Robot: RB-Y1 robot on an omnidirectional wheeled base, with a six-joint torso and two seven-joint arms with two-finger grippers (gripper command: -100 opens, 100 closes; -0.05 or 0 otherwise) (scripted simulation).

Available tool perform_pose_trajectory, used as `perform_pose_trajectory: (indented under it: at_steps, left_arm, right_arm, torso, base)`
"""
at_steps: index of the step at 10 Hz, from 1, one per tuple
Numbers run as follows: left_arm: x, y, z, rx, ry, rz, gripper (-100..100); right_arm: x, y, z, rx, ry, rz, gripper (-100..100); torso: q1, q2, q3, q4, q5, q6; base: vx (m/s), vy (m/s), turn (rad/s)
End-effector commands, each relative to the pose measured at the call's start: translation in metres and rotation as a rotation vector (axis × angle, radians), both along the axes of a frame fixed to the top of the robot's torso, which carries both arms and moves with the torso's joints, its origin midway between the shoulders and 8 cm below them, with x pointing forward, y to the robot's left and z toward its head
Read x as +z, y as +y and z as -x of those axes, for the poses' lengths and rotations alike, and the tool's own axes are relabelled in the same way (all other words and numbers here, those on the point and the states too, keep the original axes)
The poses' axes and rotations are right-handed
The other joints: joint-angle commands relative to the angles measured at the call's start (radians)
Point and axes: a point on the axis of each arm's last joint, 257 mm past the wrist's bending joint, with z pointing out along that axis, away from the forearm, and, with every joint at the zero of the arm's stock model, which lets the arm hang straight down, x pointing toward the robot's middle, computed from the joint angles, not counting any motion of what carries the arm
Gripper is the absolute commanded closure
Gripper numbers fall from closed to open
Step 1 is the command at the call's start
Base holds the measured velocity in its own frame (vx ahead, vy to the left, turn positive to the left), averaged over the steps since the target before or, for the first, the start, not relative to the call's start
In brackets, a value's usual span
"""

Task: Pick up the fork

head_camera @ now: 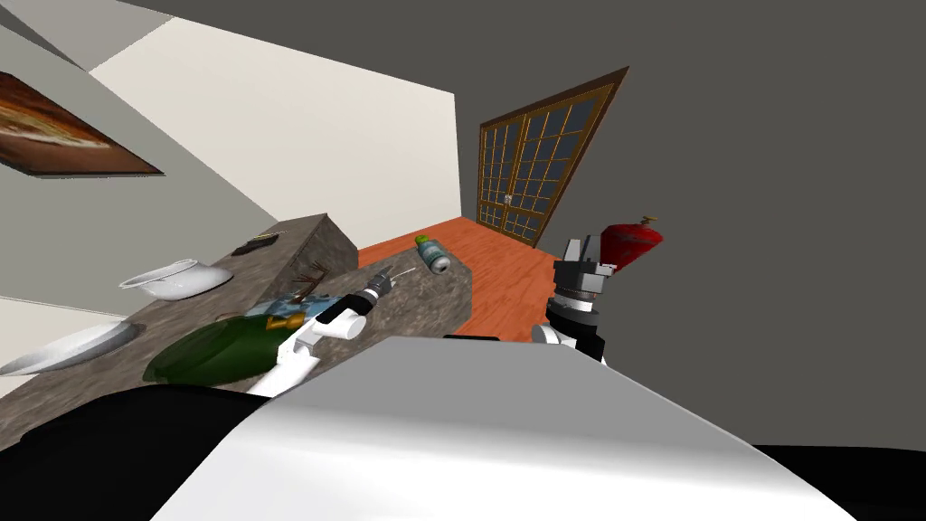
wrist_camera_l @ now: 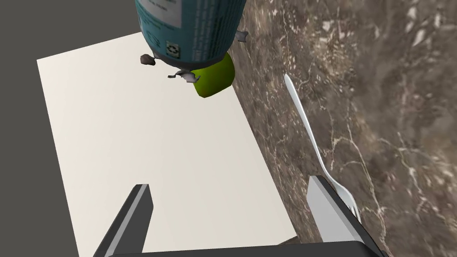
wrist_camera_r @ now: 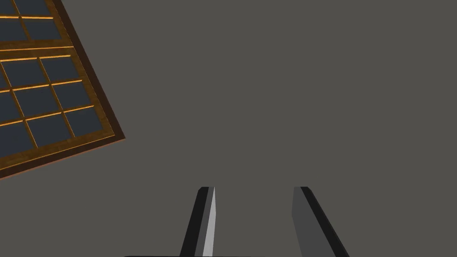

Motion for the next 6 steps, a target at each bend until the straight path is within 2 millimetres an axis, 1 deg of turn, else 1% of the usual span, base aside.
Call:
perform_pose_trajectory:
  at_steps: [1,2,3,4,5,6]
  left_arm:
    - [-0.016,0.021,0.003,0.028,0.078,0.005,-100]
    - [-0.020,0.025,0.005,0.027,0.108,-0.013,-100]
    - [-0.033,0.043,0.009,0.058,0.167,0.001,-100]
    - [-0.034,0.047,0.010,0.057,0.189,-0.012,-100]
    - [-0.045,0.066,0.015,0.090,0.246,0.001,-100]
    - [-0.047,0.069,0.017,0.093,0.267,-0.007,-100]
  right_arm:
    - [0.000,0.000,0.000,0.000,0.000,0.000,0]
    - [0.000,0.000,0.000,0.000,0.000,0.000,0]
    - [0.000,0.000,0.000,0.000,0.000,0.000,0]
    - [0.000,0.000,0.000,0.000,0.000,0.000,0]
    - [0.000,0.000,0.000,0.000,0.000,0.000,0]
    - [0.000,0.000,0.000,0.000,0.000,0.000,0]
  torso:
    - [0.000,0.000,0.000,0.000,0.000,0.000]
    - [0.000,0.000,0.000,0.000,0.000,0.001]
    - [0.000,0.000,0.000,0.000,0.000,0.000]
    - [0.000,0.000,0.000,0.000,0.000,0.001]
    - [0.000,0.000,0.000,0.000,0.000,0.000]
    - [0.000,0.000,0.000,0.000,0.000,0.001]
  base:
    - [0.001,-0.023,-0.330]
    - [0.002,-0.013,-0.164]
    - [0.004,-0.019,-0.270]
    - [0.004,-0.010,-0.143]
    - [0.008,-0.016,-0.288]
    - [0.008,-0.006,-0.156]
